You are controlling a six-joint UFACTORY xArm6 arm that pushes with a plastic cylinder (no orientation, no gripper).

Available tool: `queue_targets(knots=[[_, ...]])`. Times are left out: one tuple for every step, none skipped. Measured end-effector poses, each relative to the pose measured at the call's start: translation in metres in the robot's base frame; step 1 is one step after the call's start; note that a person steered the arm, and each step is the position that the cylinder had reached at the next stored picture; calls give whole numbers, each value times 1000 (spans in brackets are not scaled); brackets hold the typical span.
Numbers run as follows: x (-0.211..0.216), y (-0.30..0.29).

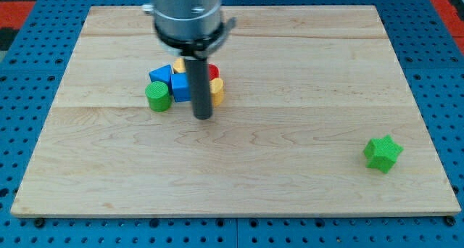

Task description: Move your arm towards the top center

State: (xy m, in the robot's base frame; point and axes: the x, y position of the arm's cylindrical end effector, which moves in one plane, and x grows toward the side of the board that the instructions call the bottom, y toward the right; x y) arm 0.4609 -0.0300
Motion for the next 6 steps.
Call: queue_targets(knots=[[0,62],[-46,98],[-118,95],[-185,55],[-236,-8],[-250,-74]])
